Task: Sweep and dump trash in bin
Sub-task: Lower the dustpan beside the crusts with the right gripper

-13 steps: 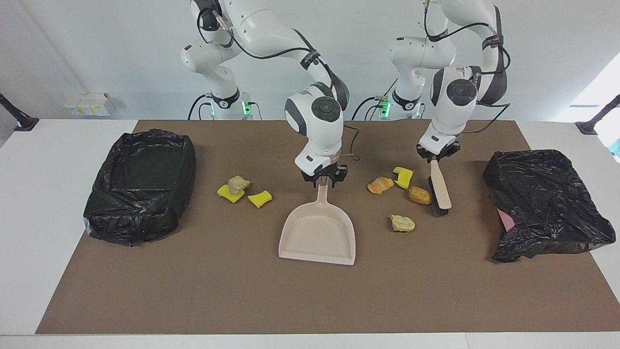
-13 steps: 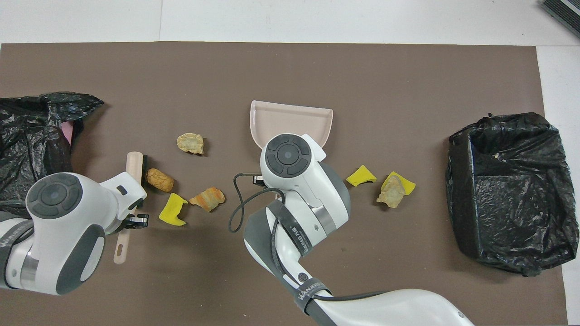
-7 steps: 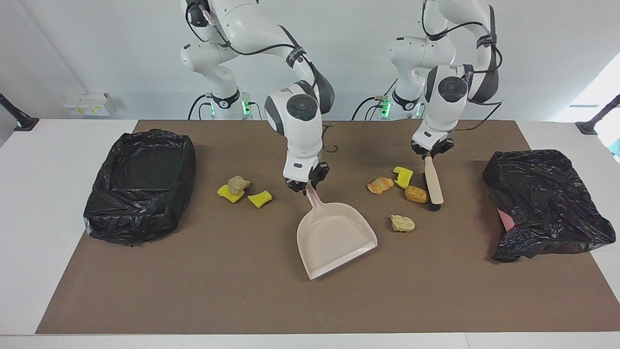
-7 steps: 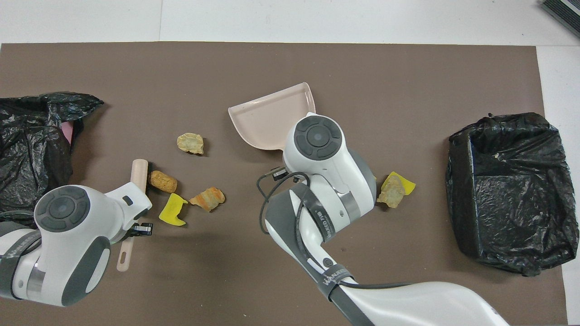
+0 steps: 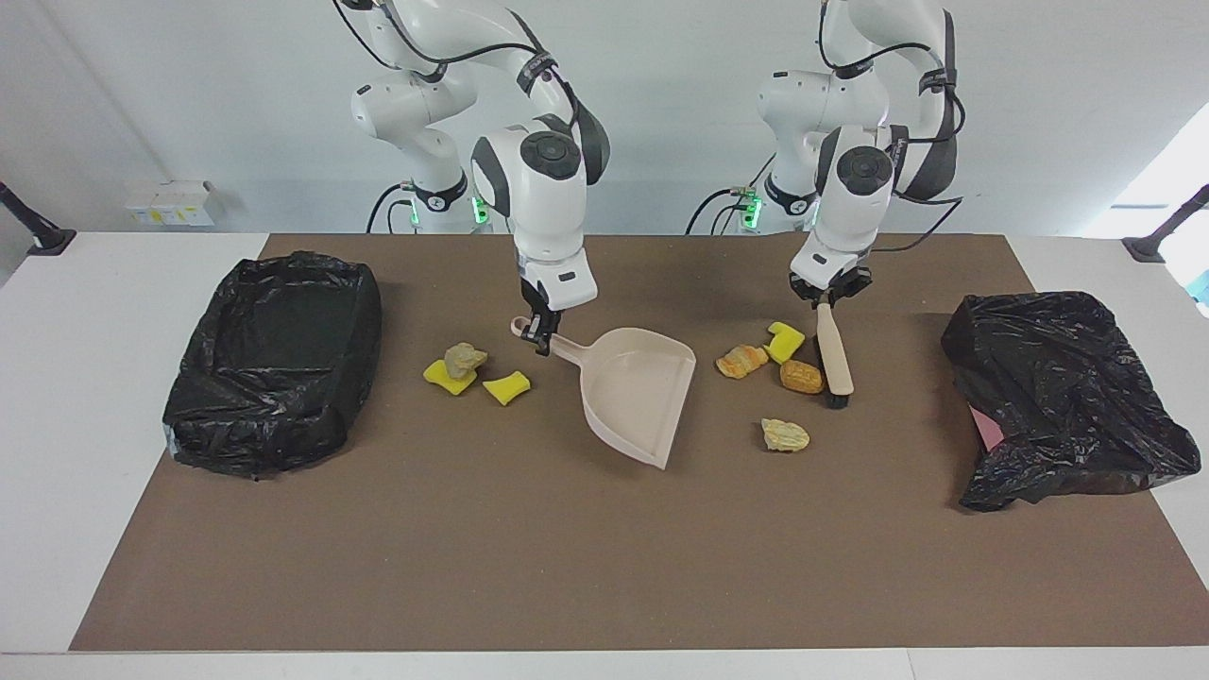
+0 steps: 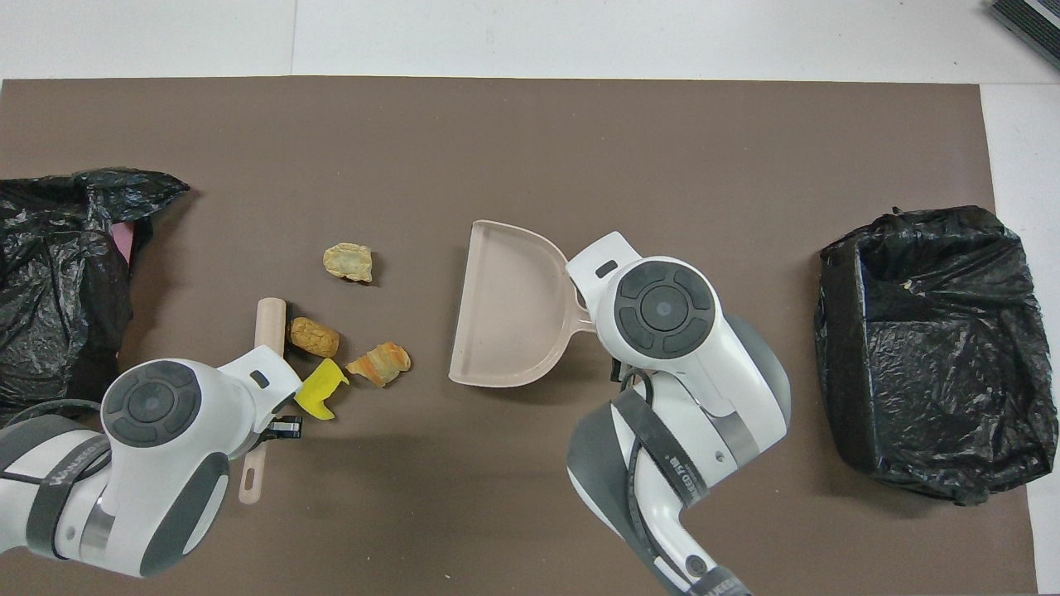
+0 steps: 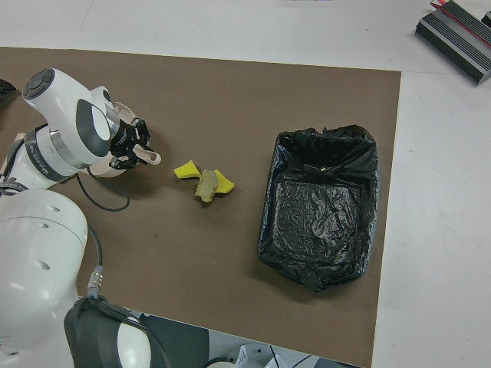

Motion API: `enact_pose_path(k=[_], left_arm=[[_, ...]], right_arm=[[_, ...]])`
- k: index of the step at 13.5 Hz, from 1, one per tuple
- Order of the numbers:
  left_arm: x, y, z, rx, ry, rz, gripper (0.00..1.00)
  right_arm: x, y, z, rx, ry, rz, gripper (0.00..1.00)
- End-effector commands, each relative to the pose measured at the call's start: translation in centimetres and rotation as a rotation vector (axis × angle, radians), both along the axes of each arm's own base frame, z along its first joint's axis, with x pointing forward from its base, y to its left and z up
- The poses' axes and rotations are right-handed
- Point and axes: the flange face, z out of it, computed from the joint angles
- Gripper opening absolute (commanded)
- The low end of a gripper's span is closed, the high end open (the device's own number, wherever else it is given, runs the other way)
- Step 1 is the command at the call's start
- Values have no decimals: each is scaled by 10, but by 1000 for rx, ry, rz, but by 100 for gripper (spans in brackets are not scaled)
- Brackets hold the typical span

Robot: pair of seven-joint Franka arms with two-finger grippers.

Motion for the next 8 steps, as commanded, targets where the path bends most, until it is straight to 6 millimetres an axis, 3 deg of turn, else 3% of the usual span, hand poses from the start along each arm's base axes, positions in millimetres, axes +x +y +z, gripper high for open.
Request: enact_pose_path(k=[1, 5, 8], left_arm=[[-15, -6, 2, -12, -39, 24, 0], [-26, -22, -4, -70, -29, 40, 0], [-29, -34, -6, -106, -13, 51, 0]], right_arm=[[-26, -12, -12, -13, 6, 146, 0], [-56, 31, -48, -10, 72, 150, 0], [-57, 34, -55, -18, 81, 142, 0]])
